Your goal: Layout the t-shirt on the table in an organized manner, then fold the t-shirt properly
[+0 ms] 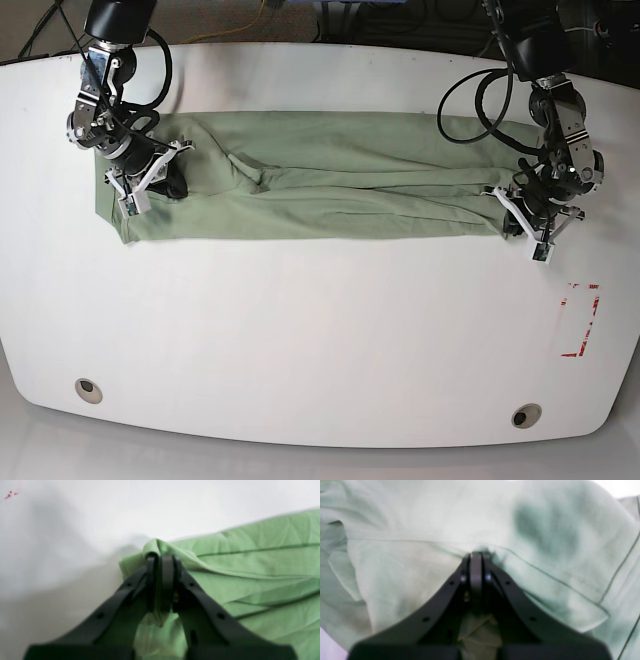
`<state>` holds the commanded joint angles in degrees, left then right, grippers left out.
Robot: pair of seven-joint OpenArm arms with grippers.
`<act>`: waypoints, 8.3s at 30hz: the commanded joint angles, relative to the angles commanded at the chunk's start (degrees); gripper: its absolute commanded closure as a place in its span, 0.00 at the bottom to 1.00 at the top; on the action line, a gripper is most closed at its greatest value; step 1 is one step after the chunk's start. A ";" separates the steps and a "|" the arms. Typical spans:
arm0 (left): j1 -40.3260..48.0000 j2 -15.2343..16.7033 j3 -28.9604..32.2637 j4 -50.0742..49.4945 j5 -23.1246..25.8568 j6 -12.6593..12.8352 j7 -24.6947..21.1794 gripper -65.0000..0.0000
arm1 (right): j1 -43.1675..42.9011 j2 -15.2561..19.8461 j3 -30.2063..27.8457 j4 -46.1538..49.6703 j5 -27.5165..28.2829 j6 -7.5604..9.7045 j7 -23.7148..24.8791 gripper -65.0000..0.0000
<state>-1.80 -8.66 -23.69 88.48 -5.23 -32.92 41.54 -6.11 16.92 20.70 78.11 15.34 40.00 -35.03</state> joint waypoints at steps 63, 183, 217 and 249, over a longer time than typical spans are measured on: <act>21.71 -6.24 -8.00 13.10 -0.18 -7.08 0.18 0.95 | 0.79 -1.14 -0.09 -0.26 -0.44 0.00 -0.09 1.00; 20.22 -11.96 -7.30 14.07 2.11 -7.08 0.18 0.22 | 0.79 -1.14 0.00 -0.26 -0.09 0.00 -0.09 1.00; 13.63 -11.69 -12.31 -4.22 -29.71 -7.08 8.09 0.22 | 0.53 -1.14 -0.18 -0.26 0.00 0.00 -0.09 1.00; 11.87 -9.23 1.85 -4.40 -29.54 -7.08 7.91 0.22 | 0.62 -1.14 -0.09 -0.26 0.00 0.00 -0.09 1.00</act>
<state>10.07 -17.89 -21.85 84.09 -34.77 -40.00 49.45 -5.49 15.78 20.62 77.85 15.34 40.00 -35.12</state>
